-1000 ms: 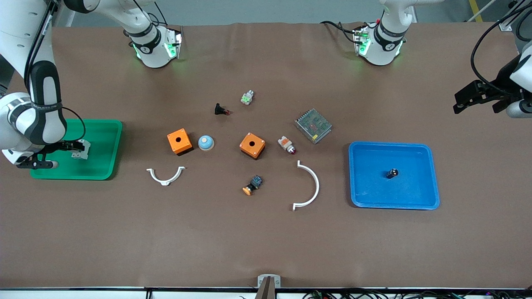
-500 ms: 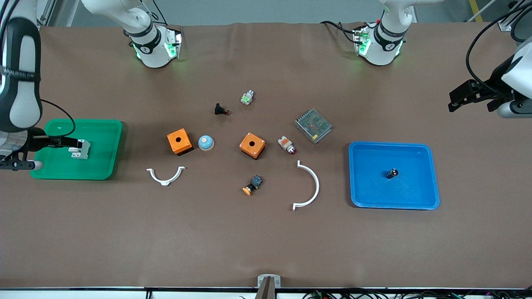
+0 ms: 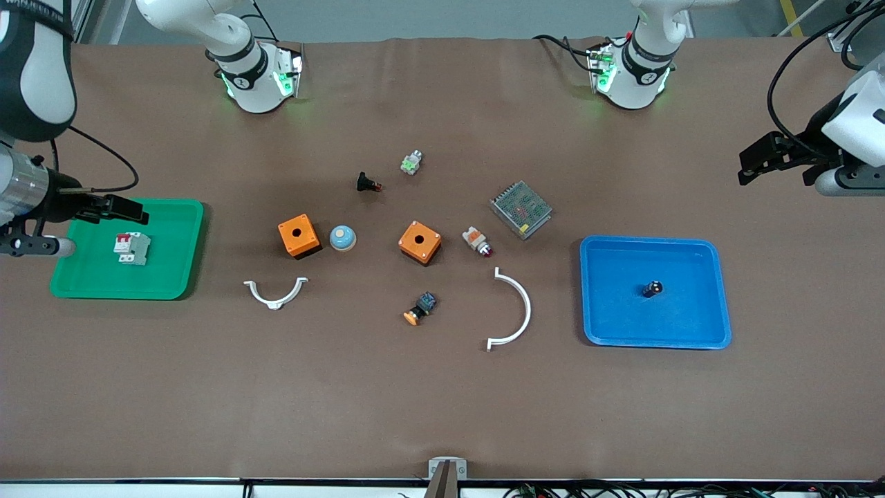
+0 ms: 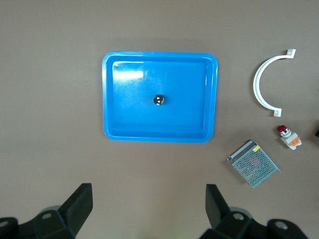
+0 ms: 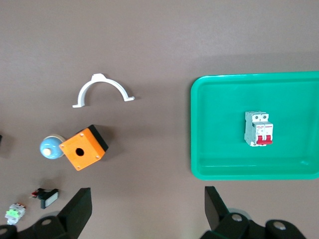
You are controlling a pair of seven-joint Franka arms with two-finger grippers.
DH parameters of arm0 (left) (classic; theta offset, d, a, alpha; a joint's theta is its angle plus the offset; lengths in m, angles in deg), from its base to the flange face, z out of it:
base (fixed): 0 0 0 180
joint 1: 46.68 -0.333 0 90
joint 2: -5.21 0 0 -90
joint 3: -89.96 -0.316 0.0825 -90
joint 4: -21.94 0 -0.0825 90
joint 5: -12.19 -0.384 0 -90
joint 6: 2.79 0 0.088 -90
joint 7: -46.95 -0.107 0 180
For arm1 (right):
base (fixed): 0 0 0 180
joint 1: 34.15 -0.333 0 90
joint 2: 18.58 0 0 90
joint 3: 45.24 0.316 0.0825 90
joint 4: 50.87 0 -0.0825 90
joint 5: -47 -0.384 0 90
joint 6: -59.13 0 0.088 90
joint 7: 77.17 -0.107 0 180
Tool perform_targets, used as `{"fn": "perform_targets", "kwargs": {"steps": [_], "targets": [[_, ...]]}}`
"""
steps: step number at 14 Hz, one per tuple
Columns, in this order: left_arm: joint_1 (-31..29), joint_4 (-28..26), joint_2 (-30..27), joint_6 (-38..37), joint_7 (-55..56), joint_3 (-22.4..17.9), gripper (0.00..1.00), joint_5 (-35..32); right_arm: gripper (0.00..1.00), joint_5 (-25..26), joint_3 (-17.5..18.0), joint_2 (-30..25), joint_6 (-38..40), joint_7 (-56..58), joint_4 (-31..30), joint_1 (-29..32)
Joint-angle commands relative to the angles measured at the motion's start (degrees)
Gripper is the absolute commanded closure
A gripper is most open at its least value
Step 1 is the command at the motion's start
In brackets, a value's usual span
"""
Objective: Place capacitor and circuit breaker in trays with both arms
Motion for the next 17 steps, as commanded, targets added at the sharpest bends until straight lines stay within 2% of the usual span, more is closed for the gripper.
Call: {"fn": "perform_targets", "kwargs": {"steps": [1, 4, 8, 9, 10, 13, 16, 17], "targets": [[-0.12, -0.44, -0.75, -0.62, 0.24, 0.40, 0.00, 0.21, 0.00, 1.38, -0.34, -0.21, 1.66, -1.08, 2.13, -0.38], [-0.12, -0.18, -0.84, -0.62, 0.24, 0.67, 0.00, 0.21, 0.00, 1.47, -0.34, -0.12, 4.13, -1.17, 4.77, -0.64], [-0.20, -0.09, -0.93, -0.80, 0.06, 0.84, 0.00, 0.21, 0.00, 1.56, -0.17, -0.12, 4.39, -1.17, 5.39, -0.64], [-0.21, 0.00, -0.93, -0.71, 0.06, 0.84, 0.00, 0.21, 0.00, 1.56, 1.40, -0.21, 4.39, -1.17, 5.39, 0.40], [-0.12, 0.00, -0.93, -0.71, 0.15, 0.84, 0.00, 0.21, 0.00, 1.82, 4.29, -0.21, 4.39, -1.17, 5.31, 3.11], [-0.12, 0.00, -0.84, -0.62, 0.15, 0.84, 0.00, 0.21, 0.00, 2.17, 15.97, -0.47, 4.48, -1.17, 5.31, 14.35], [-0.12, 0.09, -0.75, -0.36, 0.06, 1.11, 0.00, 0.12, 0.00, 3.58, 30.19, -1.79, 4.22, -1.26, 5.31, 27.79], [-0.12, 0.09, -0.75, -0.36, -0.63, 1.11, 0.00, 0.12, 0.00, 3.84, 33.29, -2.05, 4.22, -2.13, 5.31, 30.79]]}}
